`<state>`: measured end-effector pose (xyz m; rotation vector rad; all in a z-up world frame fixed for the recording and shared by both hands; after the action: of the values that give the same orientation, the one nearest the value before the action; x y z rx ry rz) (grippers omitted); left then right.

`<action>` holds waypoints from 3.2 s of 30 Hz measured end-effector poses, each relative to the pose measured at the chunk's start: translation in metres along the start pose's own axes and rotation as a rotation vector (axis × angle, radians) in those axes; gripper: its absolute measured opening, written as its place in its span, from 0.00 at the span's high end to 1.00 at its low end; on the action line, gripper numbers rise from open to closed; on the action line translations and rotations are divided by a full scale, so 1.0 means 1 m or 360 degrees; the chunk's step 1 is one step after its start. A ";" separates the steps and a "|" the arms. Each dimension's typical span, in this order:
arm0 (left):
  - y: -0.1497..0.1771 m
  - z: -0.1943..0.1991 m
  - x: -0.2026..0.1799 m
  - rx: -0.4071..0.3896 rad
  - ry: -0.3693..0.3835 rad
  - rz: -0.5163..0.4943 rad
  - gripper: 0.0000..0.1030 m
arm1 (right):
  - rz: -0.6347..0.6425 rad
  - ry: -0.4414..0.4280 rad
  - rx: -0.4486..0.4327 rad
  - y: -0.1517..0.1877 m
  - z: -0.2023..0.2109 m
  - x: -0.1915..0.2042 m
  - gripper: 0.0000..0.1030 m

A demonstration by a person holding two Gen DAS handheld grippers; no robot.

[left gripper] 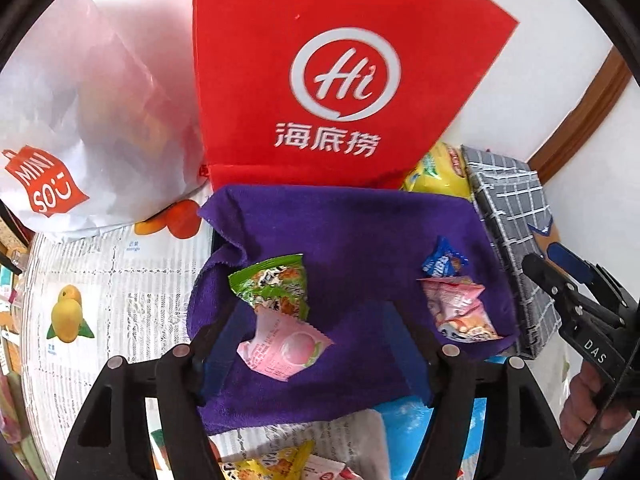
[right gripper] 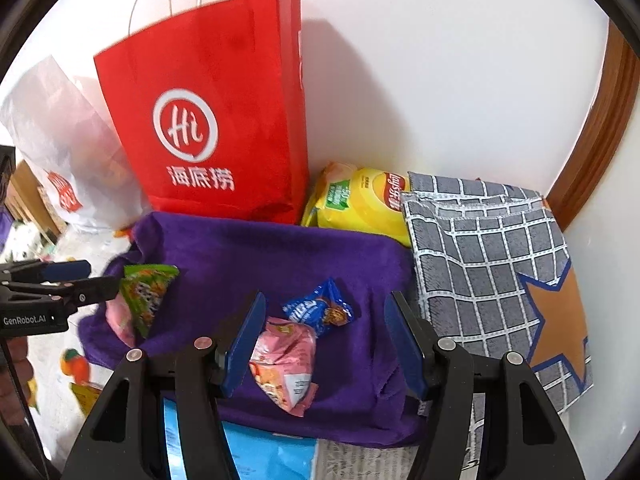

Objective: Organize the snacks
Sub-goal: 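Move both open tools back toward the snack pile, then grasp the red snack packet with the right tool while the left grasps the yellow bag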

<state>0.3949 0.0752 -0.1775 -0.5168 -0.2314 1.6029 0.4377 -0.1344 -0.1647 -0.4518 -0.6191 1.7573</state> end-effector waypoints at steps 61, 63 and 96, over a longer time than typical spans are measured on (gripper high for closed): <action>0.198 0.107 0.084 -0.0122 -0.0157 0.0095 0.26 | 0.0123 -0.0088 0.0264 0.227 0.028 0.084 0.36; 0.200 0.105 0.084 -0.0116 -0.0138 0.0102 0.26 | 0.0137 -0.0093 0.0214 0.231 0.031 0.084 0.36; 0.153 0.025 0.034 -0.0122 -0.0111 -0.0052 0.58 | -0.0172 -0.0007 0.0102 0.247 0.049 -0.008 0.48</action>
<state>0.2466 0.0961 -0.2302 -0.5142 -0.3533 1.5862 0.2235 -0.2000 -0.2791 -0.3636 -0.5778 1.6707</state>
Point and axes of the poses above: each gripper's, at about its wrist camera, not at the fingertips, and z roughly against the way its jaws point, x to its left, y to its underside, the point moved 6 cm from there along -z, roughly the way its jaws point, and after that the axes turned 2 degrees about -z, right-handed, at the moved point
